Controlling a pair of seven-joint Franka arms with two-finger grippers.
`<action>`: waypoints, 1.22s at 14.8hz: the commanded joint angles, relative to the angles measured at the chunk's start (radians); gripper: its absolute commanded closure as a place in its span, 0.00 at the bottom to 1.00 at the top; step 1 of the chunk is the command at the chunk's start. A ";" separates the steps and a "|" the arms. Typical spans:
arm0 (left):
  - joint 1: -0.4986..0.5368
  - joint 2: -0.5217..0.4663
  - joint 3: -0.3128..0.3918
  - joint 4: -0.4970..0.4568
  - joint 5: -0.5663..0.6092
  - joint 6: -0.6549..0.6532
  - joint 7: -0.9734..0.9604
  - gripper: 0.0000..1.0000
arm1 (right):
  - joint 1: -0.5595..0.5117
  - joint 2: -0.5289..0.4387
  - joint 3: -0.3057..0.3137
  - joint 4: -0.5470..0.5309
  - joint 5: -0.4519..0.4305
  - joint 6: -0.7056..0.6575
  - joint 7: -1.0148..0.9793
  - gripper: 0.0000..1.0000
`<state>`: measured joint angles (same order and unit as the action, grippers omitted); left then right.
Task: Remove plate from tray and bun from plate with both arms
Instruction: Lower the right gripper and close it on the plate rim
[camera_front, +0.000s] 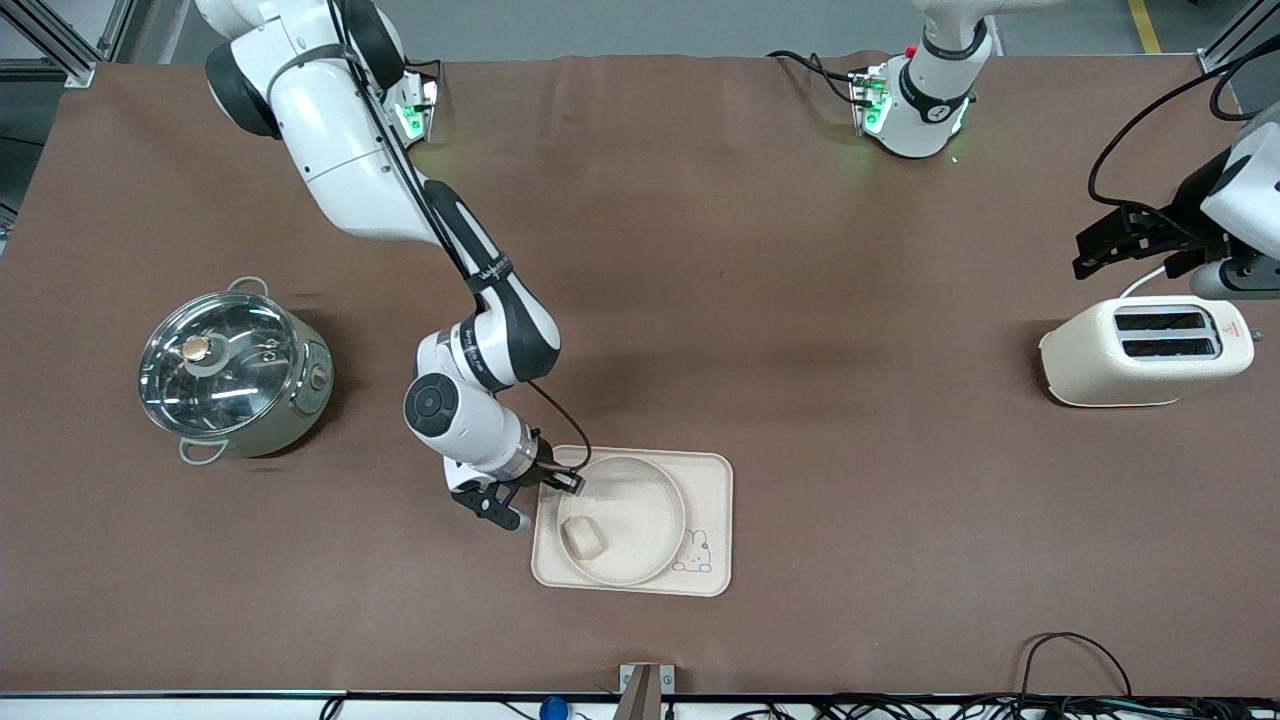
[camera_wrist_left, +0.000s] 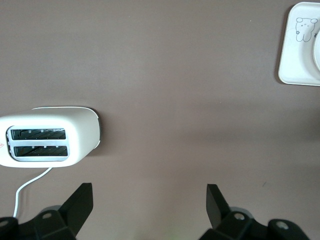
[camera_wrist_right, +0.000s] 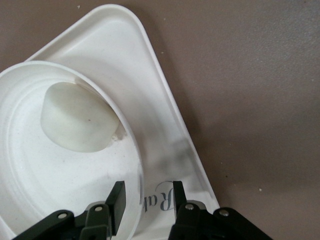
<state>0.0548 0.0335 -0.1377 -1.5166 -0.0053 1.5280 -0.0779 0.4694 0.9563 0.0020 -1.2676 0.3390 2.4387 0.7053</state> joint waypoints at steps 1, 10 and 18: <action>0.002 -0.001 0.000 0.013 -0.009 -0.016 0.006 0.00 | 0.009 0.022 -0.008 0.025 0.014 0.017 0.016 0.63; 0.000 0.006 -0.002 0.012 -0.013 -0.014 0.001 0.00 | 0.020 0.044 -0.007 0.056 0.015 0.019 0.017 0.80; -0.001 0.026 0.000 0.013 -0.015 -0.008 -0.005 0.00 | 0.018 0.042 -0.005 0.057 0.017 0.019 0.011 0.99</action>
<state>0.0536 0.0508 -0.1381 -1.5182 -0.0053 1.5268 -0.0786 0.4812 0.9819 0.0020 -1.2359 0.3391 2.4559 0.7096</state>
